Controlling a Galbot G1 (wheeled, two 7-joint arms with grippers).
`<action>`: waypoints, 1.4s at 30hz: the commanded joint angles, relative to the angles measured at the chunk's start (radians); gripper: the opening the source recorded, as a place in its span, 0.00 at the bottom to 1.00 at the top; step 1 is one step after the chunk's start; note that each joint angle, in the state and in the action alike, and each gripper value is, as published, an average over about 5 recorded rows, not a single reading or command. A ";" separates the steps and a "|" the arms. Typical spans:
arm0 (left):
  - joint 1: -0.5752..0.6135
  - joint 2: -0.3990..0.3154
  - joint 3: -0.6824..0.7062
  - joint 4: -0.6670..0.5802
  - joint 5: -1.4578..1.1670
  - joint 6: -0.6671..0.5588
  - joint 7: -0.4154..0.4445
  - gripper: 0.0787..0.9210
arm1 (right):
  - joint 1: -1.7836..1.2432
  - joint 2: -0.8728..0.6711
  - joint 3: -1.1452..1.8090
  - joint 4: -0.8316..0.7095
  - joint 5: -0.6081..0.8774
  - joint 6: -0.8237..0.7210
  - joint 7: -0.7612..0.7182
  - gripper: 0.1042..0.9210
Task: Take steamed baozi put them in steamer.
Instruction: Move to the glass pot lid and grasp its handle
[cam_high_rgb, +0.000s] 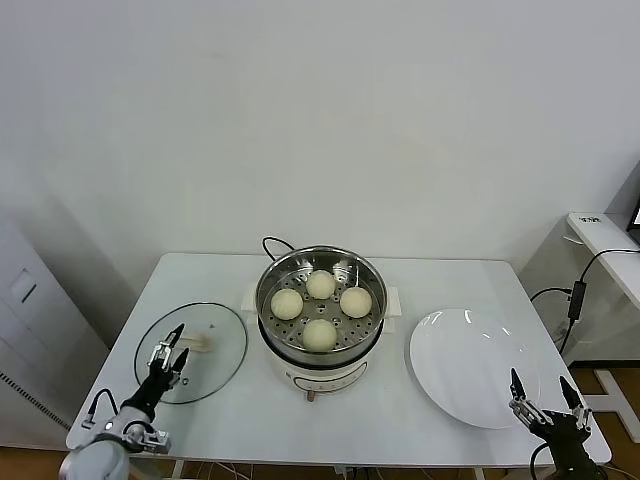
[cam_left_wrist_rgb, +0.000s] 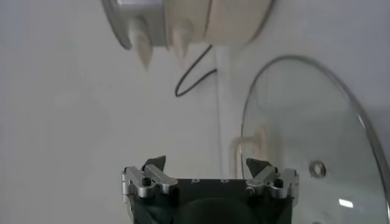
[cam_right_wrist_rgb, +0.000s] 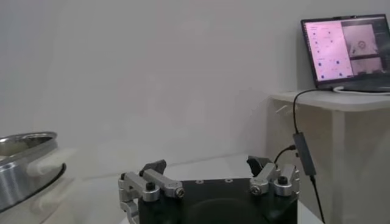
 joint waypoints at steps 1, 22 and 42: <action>-0.132 0.010 0.021 0.142 0.063 0.047 -0.035 0.88 | -0.018 0.012 0.015 0.003 0.009 0.000 -0.001 0.88; -0.155 0.012 0.048 0.176 -0.019 0.030 -0.067 0.57 | -0.021 0.018 0.022 -0.013 0.004 0.006 -0.002 0.88; -0.018 0.261 0.034 -0.230 -0.458 0.246 0.130 0.05 | 0.003 0.020 0.006 0.000 -0.015 -0.006 0.008 0.88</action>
